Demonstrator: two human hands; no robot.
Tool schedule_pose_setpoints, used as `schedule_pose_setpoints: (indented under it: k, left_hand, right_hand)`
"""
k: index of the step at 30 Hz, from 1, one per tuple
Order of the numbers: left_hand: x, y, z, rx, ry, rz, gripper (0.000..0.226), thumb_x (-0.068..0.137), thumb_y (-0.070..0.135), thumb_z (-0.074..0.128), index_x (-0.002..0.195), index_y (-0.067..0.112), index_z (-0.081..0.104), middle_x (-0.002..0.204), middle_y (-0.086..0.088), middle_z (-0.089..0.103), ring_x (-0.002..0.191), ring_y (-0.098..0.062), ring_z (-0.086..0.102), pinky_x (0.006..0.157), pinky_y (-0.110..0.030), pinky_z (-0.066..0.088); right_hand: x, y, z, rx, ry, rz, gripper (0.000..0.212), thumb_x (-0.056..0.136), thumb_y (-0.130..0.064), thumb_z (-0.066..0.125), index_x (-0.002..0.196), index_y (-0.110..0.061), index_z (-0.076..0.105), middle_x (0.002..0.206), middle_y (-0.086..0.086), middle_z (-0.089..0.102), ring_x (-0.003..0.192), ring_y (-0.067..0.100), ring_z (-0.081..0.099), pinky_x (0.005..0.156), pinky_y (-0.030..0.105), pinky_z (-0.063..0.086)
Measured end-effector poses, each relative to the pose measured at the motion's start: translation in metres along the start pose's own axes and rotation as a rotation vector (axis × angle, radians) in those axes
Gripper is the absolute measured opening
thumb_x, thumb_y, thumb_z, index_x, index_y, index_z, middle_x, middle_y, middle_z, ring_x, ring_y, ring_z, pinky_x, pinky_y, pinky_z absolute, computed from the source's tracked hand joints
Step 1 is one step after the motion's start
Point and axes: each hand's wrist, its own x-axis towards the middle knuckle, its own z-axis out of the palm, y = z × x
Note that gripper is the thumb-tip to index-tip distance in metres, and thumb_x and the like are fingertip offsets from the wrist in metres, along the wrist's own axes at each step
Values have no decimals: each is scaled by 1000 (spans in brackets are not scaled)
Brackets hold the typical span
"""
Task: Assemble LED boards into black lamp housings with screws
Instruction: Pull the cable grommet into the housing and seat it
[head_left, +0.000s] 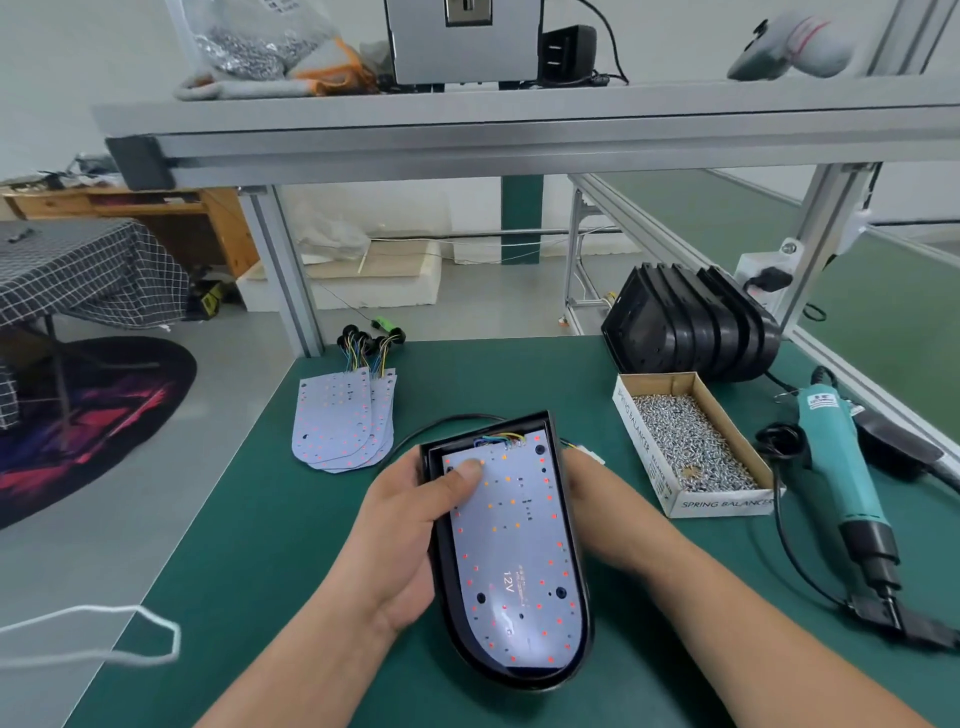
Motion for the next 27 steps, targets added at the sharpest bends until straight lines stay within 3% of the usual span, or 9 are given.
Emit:
schedule_pose_setpoints:
  k: [3,5,7,11,14,16,19,23,27]
  left_hand:
    - [-2,1,1,-10,-3,14,41,93,8,73,132,-2,65,131,-25,71,118,-43,71,91,-48,62]
    - [-2,0,2,-4,6,31,46,89,11,73,132,-3,64,131,-25,71,121,-45,69,96,-51,61]
    - [-2,-1,2,7,11,48,45,88,11,74,130,-2,66,130,-24,72,121,-45,69,96,-50,61]
    - [-4,-1,2,30,12,53,31,84,10,77,115,5,76,123,-23,75,108,-37,75,83,-40,63]
    - [-4,-1,4,28,14,39,34,83,11,78,115,4,76,124,-23,75,109,-40,75,83,-41,63]
    - [-4,-2,4,28,24,32,36,82,12,79,117,4,75,124,-23,75,110,-40,75,83,-42,64]
    - [-2,-7,5,22,40,10,36,85,7,79,120,2,73,123,-23,75,108,-39,75,82,-44,64]
    - [3,-18,7,108,115,-30,28,95,2,69,123,2,70,120,-22,76,108,-40,75,91,-52,63]
    - [8,-27,12,350,205,19,20,96,2,71,113,13,72,104,-9,80,91,-25,76,87,-46,63]
  right_hand:
    - [4,1,1,-41,25,22,29,93,-3,62,86,-28,76,87,-21,77,74,-10,61,70,16,53]
    - [5,4,6,-31,98,67,23,90,-16,59,73,-30,64,66,-21,65,67,5,51,61,22,46]
    - [4,7,10,-57,157,77,16,85,-31,50,71,-30,58,58,-18,57,69,18,47,61,29,44]
    - [0,-4,12,35,61,40,24,79,-26,55,57,-33,50,60,-19,42,69,16,30,68,36,31]
    - [-1,-6,6,74,107,107,19,86,-26,54,68,-21,54,69,-12,48,74,14,38,69,35,34]
    - [-1,-6,5,-68,73,70,21,92,-15,57,73,-12,49,75,-4,43,77,13,33,69,34,31]
    - [-2,-9,1,-167,33,50,20,92,-11,59,73,-14,52,74,-3,49,74,12,33,65,33,34]
    - [4,3,-9,-435,-34,88,12,96,-9,56,95,-6,68,95,9,73,81,24,59,79,40,53]
    - [9,16,-37,-118,163,213,25,98,-4,51,98,-14,73,85,8,76,63,15,63,61,31,54]
